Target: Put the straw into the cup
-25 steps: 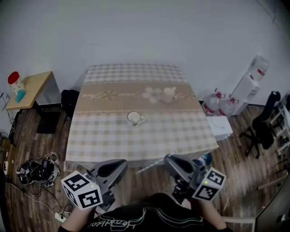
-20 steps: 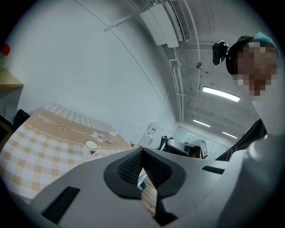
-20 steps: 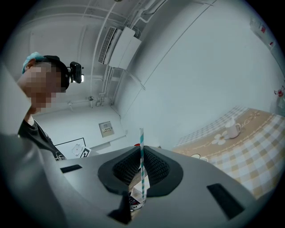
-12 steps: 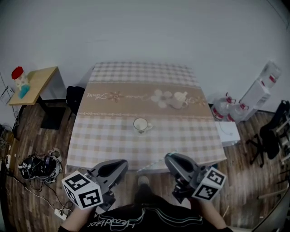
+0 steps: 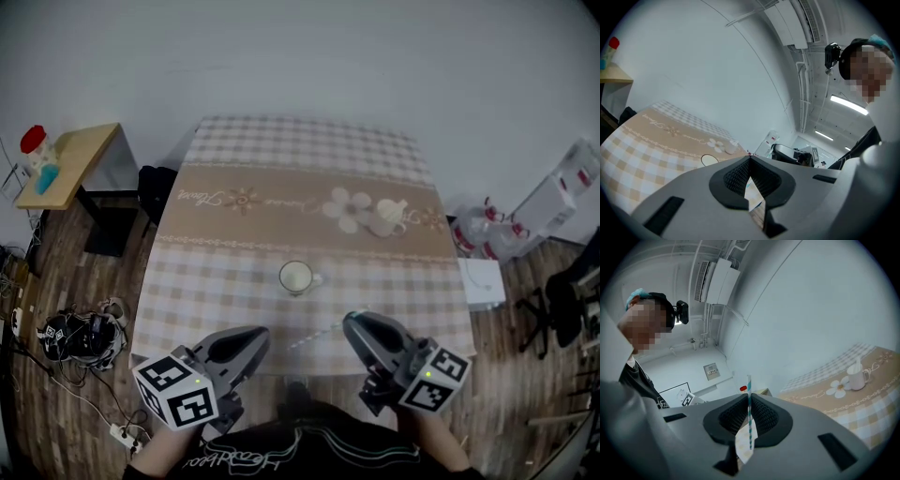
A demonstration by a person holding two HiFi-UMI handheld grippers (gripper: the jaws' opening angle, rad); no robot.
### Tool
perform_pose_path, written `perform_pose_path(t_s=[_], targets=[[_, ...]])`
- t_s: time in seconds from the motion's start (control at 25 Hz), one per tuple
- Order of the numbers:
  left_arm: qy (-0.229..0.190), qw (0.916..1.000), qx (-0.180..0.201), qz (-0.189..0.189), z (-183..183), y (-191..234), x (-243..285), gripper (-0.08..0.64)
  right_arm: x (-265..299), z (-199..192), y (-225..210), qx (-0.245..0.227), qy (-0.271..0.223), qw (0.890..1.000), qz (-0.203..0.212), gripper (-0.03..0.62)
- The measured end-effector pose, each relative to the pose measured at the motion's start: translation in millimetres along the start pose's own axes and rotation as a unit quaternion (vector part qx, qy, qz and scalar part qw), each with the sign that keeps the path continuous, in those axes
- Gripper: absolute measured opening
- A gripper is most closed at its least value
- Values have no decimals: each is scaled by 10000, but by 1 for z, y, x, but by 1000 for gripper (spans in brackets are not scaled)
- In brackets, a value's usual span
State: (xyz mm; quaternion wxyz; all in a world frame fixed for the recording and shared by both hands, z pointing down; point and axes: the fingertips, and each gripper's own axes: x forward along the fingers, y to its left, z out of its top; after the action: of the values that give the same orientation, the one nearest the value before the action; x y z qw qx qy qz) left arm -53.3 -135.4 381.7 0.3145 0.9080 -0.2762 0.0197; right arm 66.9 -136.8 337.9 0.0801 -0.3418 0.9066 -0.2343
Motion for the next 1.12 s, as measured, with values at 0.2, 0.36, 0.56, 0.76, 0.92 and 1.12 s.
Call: perform_pose_path(t_s=[0.2,0.36,0.56,0.76,0.92,1.12], targets=[[47,9999,-149,49,4,18,20,-3,16,10,-26,43,56,10000,10,32],[77,9996,-246,99,4,30,30,-3,26,12,-43,78,104,9999,6,32],[95,9993,-299,181,6,42,37,-3,38,15,-56,55,132,9999,51,32],[103,9990,-376,236,7,52,45,-3,48,20,-68,82,174,9998,71,32],[128,9985,-427,309,9,61,49,-3,59,23,-79,93,196,9997,94,32],[194,9979,-486,390,10,71,56,-3,69,29,-95,90,136,9999,-21,32]])
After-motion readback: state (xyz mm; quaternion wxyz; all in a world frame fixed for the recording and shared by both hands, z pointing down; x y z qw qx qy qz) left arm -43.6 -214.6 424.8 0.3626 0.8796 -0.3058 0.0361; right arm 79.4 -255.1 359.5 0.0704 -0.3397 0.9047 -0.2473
